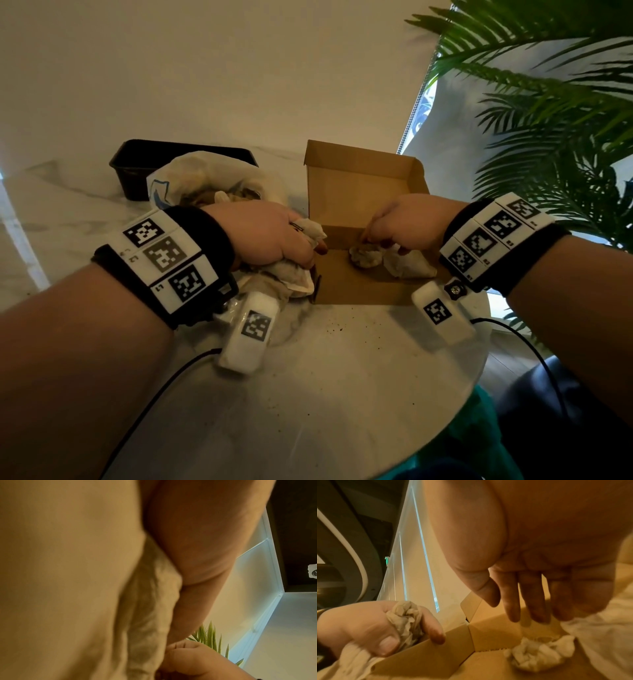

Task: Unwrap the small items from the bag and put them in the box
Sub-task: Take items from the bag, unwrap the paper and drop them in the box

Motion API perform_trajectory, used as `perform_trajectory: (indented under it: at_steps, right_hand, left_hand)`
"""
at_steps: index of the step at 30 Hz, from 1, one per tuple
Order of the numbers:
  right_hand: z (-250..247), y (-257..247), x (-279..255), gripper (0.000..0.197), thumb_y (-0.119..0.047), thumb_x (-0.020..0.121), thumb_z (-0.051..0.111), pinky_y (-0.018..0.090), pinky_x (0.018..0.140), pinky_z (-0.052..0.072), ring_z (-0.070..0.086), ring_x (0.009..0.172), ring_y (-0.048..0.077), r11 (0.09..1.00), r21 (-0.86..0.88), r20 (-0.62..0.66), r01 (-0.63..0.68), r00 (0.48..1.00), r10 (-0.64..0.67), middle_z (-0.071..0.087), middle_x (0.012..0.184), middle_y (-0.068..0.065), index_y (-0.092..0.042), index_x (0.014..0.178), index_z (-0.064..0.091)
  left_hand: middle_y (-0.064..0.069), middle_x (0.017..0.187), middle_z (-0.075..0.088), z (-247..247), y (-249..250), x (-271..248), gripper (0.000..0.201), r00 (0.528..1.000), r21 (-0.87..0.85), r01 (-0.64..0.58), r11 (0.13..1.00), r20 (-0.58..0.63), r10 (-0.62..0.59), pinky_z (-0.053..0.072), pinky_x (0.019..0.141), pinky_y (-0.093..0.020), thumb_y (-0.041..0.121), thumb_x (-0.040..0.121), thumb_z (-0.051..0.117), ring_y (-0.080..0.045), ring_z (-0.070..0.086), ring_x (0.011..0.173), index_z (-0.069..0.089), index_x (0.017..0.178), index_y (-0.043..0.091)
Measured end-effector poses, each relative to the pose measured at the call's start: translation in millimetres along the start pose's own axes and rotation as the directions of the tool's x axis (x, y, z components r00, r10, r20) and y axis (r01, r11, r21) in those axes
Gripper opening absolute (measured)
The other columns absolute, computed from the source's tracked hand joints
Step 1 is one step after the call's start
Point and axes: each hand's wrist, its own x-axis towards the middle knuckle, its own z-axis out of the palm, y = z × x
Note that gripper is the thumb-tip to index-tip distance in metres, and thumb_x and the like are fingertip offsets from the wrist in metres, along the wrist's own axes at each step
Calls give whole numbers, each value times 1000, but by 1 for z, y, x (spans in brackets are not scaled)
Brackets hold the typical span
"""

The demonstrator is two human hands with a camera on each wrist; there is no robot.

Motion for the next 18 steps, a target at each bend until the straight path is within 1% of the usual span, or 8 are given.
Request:
perform_trajectory:
  at_steps: [3,5,6,8,10,14,16,18]
  right_hand:
    - [-9,1,-5,15,-17,92,64,29,68,55,64,76,14,998,31,-107,46,993,-43,73,100,4,-21,103,75]
    - [-13,1,-8,15,-12,93,64,21,55,49,61,61,7,993,84,-212,88,975,-68,72,91,-1,-23,98,73]
    - [-14,1,-10,11,-16,93,66,21,53,48,59,55,5,991,95,-220,98,973,-75,72,87,-2,-23,97,74]
    - [-9,-2,-13,16,-30,95,64,26,61,57,63,60,9,995,63,-100,82,992,-75,74,85,1,-19,96,75]
    - [0,-6,-13,30,-42,97,59,34,78,58,66,74,19,993,-102,57,52,997,-46,73,87,5,-16,92,74]
    - [8,-10,-11,43,-55,95,54,32,71,46,52,67,17,972,-230,92,44,995,-23,58,71,2,-18,74,61]
    - [7,-13,-12,45,-57,95,53,31,69,44,51,67,17,968,-251,98,19,995,6,56,70,2,-18,74,60]
    - [6,-13,-13,45,-57,96,53,31,70,45,51,68,18,974,-226,95,9,995,13,56,72,3,-17,76,62]
  left_hand:
    - [10,111,74,-2,0,-1,32,997,13,-45,999,-59,46,52,101,-36,42,81,76,-13,67,106,75,113,37]
    - [8,111,74,-4,-1,-3,28,986,15,-65,998,-150,66,53,97,-33,41,87,71,-14,69,106,74,113,34]
    - [8,111,74,-6,-1,-4,26,984,8,-71,997,-165,72,53,97,-34,41,88,71,-14,69,106,75,113,34]
    - [12,117,72,-7,-1,-5,22,992,33,-77,997,-96,79,50,102,-35,40,88,71,-11,66,111,75,109,38]
    - [18,117,71,-6,0,-4,23,998,31,-46,998,-38,47,48,106,-35,44,82,75,-6,63,112,76,105,41]
    - [19,105,74,-3,-1,0,47,998,-18,6,1000,-67,-7,51,102,-39,58,58,70,-7,66,105,77,102,44]
    - [19,107,74,-3,-1,0,46,998,-9,8,1000,-58,-9,50,103,-39,58,60,72,-8,66,106,76,104,44]
    - [19,108,74,-4,0,-1,35,999,-18,-8,1000,-54,7,50,104,-38,51,71,77,-7,66,106,77,105,42]
